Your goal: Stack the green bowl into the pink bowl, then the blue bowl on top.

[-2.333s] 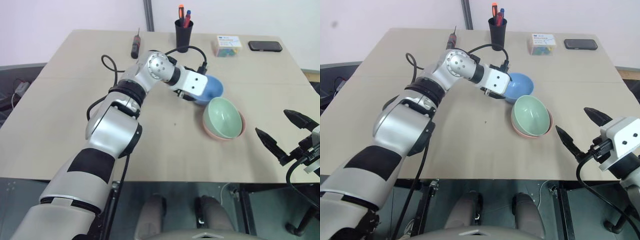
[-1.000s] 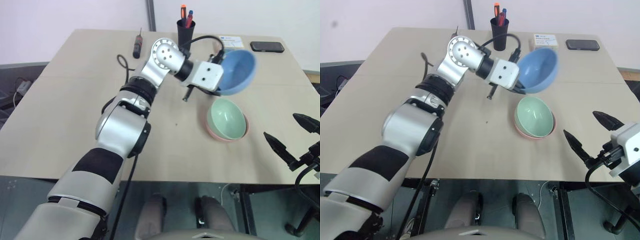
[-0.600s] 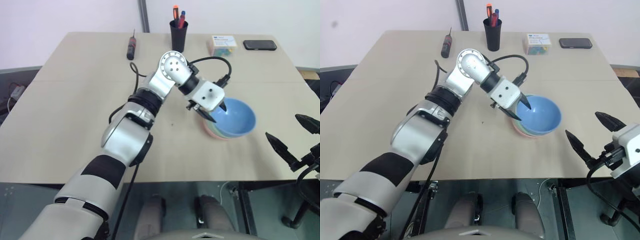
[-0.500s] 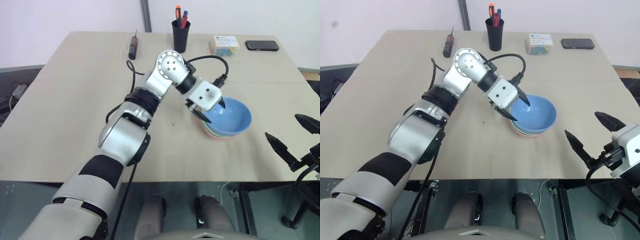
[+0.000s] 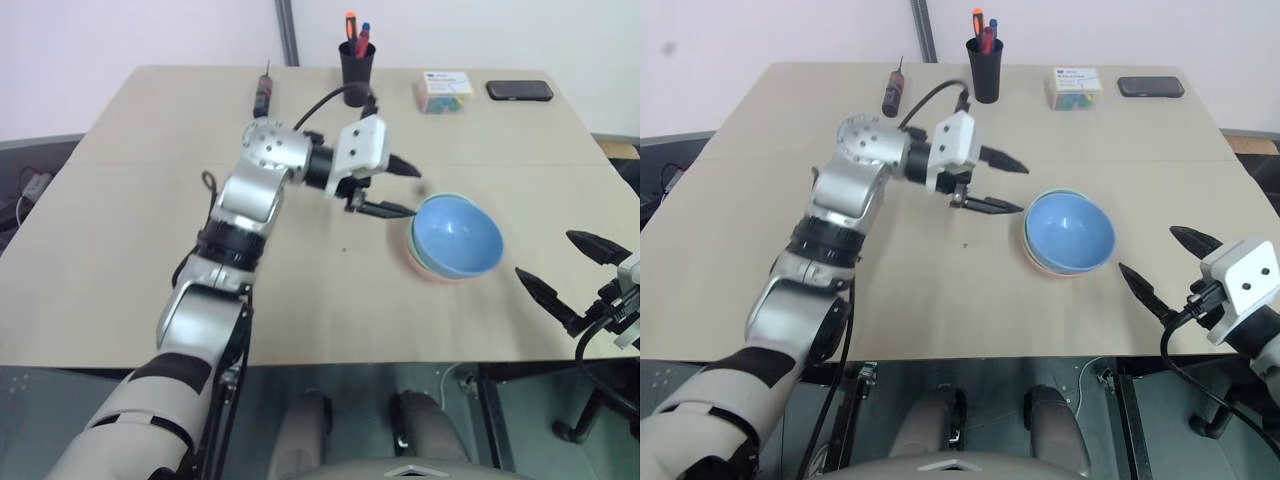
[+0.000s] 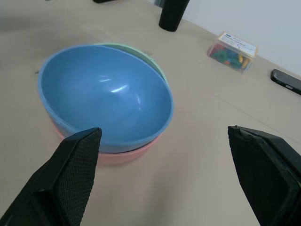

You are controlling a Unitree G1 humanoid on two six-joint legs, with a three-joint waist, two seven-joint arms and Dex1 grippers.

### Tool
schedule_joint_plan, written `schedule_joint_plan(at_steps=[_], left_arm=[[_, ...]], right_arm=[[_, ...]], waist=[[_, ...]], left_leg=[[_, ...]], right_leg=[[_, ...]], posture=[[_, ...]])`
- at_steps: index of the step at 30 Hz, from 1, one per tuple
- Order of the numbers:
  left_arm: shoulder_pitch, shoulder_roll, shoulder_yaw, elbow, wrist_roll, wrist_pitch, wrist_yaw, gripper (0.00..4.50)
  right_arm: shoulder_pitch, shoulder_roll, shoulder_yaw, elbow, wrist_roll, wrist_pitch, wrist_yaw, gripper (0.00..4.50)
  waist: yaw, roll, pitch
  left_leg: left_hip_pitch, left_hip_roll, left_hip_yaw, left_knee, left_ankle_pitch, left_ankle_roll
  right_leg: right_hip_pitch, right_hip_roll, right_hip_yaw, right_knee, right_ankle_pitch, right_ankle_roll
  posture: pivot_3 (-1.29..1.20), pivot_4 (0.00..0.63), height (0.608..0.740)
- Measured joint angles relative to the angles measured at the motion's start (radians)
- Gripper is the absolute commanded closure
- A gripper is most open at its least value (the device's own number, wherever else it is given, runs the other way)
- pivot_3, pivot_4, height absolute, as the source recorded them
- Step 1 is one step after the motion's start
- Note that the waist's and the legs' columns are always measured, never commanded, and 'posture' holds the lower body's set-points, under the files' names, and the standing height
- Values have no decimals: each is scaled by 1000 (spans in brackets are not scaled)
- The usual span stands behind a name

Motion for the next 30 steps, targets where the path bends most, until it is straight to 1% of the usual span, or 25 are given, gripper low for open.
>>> schedule_joint_plan(at_steps=[1, 2, 4, 5, 7, 8, 9, 10, 11, 13, 15, 18, 20, 21, 22, 23, 28, 30], left_arm=[[51, -13, 37, -28, -26, 21, 44, 1501], [119, -30, 83, -60, -45, 5, 112, 1501], [218, -27, 128, -105, -61, 4, 191, 1501], [270, -2, 142, -140, -69, 35, 223, 1501], [329, 44, 171, -183, -83, 95, 257, 1501], [377, 82, 214, -242, -123, 145, 275, 1501], [386, 89, 232, -259, -147, 164, 277, 1229], [417, 109, 251, -301, -195, 198, 266, 962], [464, 138, 275, -347, -236, 226, 253, 848], [568, 217, 339, -390, -277, 277, 251, 79], [623, 259, 375, -411, -289, 297, 260, 79], [691, 326, 416, -489, -359, 332, 246, 79], [716, 363, 439, -516, -396, 347, 228, 79], [733, 389, 446, -526, -411, 351, 219, 79], [747, 406, 454, -533, -421, 353, 210, 79], [761, 423, 462, -537, -430, 353, 202, 79], [807, 461, 476, -544, -449, 342, 188, 79], [835, 474, 476, -544, -449, 324, 186, 79]], right_arm=[[-5, -6, 2, 12, -1, -1, 6, 0], [-16, -15, 6, 24, -2, -1, 19, 0], [-23, -27, 4, 39, 0, -4, 38, 0], [-22, -39, 2, 55, 5, -4, 59, 0], [-14, -47, -15, 88, 12, -4, 90, 0], [6, -56, -55, 131, 22, -4, 126, 0], [13, -58, -71, 144, 27, -3, 138, 0], [24, -63, -88, 149, 38, -5, 169, 0], [57, -72, -117, 159, 45, -10, 202, 0], [105, -76, -185, 218, 41, -16, 244, 0], [117, -77, -216, 242, 36, -18, 261, 0], [117, -101, -226, 258, 21, -40, 293, 0], [105, -112, -227, 268, 19, -45, 306, 0], [102, -116, -229, 277, 18, -48, 311, 0], [100, -120, -230, 285, 16, -51, 318, 0], [98, -124, -230, 294, 14, -56, 327, 0], [63, -139, -230, 316, 7, -59, 338, 0], [47, -145, -227, 325, 3, -60, 347, 0]], waist=[[2, 0, 0], [4, 0, 0], [3, 0, 0], [2, 0, 0], [2, 0, 0], [7, 0, 0], [17, 0, 0], [16, 0, 0], [15, 2, -1], [9, 1, -2], [6, 2, -2], [4, 1, -2], [4, 1, -2], [4, 1, -2], [3, 1, -2], [3, 1, -2], [0, 1, -2], [1, 1, -2]], left_leg=[[0, 0, 0, 1, 0, 0], [0, 0, -1, 1, 0, 0], [0, 0, -1, 1, 0, 0], [0, 0, -1, 1, 0, 0], [0, 0, -1, 1, 0, 0], [0, 0, -1, 1, 0, 0], [0, -1, -1, 1, 0, 0], [0, -1, 0, 1, 0, 0], [1, 0, 0, 1, 0, 0], [1, 1, 0, -1, 0, 0], [2, 0, 0, -1, 0, 0], [3, 0, 1, -1, 0, 0], [8, 0, 1, 0, 0, 0], [14, 0, 2, -1, 0, 0], [17, 1, 2, -2, 0, 0], [17, 1, 3, -2, 0, 0], [18, 1, 4, -2, 0, 0], [18, 1, 5, -2, 0, 0]], right_leg=[[0, 0, 0, 0, 0, 0], [0, 0, -1, -1, 0, 0], [0, -1, -1, 0, 0, 0], [0, -1, -1, 0, 0, 0], [0, -1, -1, 0, 0, 0], [1, -1, -1, 0, 0, 0], [1, -1, -2, 0, 0, 0], [1, -1, -1, -1, 0, 0], [1, -1, -1, -1, 0, 0], [1, -1, -1, -2, 0, 0], [1, -1, -1, -1, 0, 0], [3, -1, 0, -1, 0, 0], [8, -1, 0, -2, 0, 0], [14, -1, 0, -2, -1, 0], [16, -1, 1, -3, -1, -1], [16, -1, 1, -2, -2, -3], [15, -1, 2, -2, -2, -3], [15, -1, 3, -2, -1, 0]], posture=[[0, 150, 740], [0, 150, 740], [0, 150, 740], [0, 150, 740], [0, 150, 740], [0, 150, 740], [0, 150, 740], [0, 150, 740], [0, 150, 740], [0, 150, 740], [0, 150, 740], [0, 150, 740], [0, 150, 740], [0, 150, 740], [0, 150, 740], [0, 150, 740], [0, 150, 740], [0, 150, 740]])
